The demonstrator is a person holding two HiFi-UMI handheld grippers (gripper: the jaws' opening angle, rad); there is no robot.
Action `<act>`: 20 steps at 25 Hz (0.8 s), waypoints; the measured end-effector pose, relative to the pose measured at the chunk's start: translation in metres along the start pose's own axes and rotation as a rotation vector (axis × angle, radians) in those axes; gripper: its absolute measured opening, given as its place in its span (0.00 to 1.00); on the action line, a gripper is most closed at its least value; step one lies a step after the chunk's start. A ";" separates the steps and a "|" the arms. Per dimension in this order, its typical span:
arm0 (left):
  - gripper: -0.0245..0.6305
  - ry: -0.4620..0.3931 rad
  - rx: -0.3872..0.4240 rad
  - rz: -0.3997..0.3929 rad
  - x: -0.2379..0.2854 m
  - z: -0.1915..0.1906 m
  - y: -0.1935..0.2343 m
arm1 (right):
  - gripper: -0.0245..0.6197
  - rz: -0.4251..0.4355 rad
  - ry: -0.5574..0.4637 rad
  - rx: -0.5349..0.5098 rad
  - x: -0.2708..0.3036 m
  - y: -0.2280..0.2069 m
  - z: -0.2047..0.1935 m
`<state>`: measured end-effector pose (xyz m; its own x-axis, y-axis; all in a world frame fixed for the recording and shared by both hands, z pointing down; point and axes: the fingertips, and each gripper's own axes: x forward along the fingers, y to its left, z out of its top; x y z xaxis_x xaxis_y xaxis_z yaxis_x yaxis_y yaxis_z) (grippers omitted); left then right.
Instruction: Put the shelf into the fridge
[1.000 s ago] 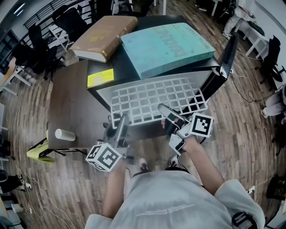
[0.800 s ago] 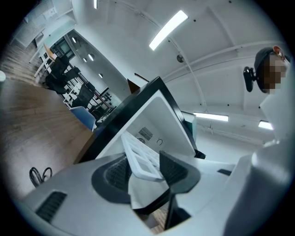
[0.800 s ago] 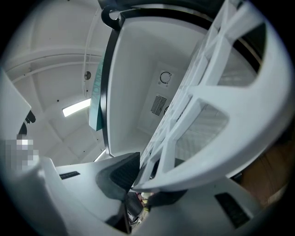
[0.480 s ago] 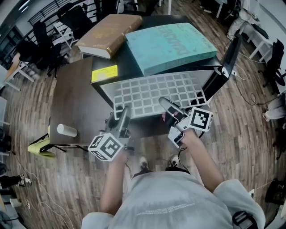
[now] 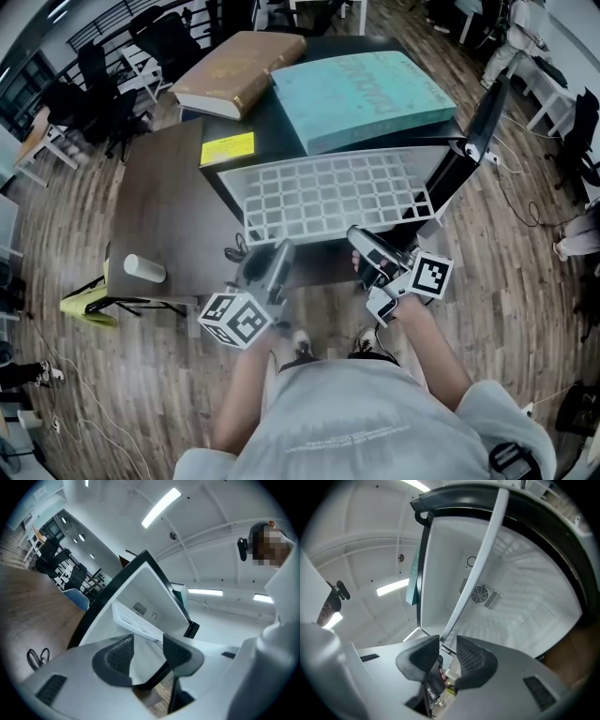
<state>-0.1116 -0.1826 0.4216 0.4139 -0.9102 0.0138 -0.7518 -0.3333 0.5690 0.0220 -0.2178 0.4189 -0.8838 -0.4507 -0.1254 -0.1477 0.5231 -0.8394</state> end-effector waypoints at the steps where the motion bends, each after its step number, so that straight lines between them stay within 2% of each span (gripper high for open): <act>1: 0.34 0.009 0.012 -0.012 0.001 -0.002 -0.004 | 0.22 -0.017 0.005 -0.028 -0.004 -0.001 -0.001; 4: 0.30 0.017 0.022 -0.018 0.004 -0.005 -0.011 | 0.18 -0.085 -0.009 -0.135 -0.015 -0.002 0.004; 8: 0.23 0.007 -0.011 0.015 0.006 -0.002 -0.007 | 0.17 -0.137 -0.006 -0.198 -0.018 -0.001 0.014; 12: 0.23 -0.004 -0.016 0.016 0.007 0.002 -0.010 | 0.16 -0.160 -0.003 -0.176 -0.017 0.001 0.018; 20: 0.23 -0.016 -0.014 0.024 0.009 0.010 -0.013 | 0.17 -0.138 -0.008 -0.141 -0.012 0.008 0.024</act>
<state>-0.1032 -0.1887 0.4065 0.3872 -0.9219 0.0141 -0.7539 -0.3077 0.5805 0.0421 -0.2252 0.4014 -0.8474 -0.5306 -0.0187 -0.3286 0.5519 -0.7664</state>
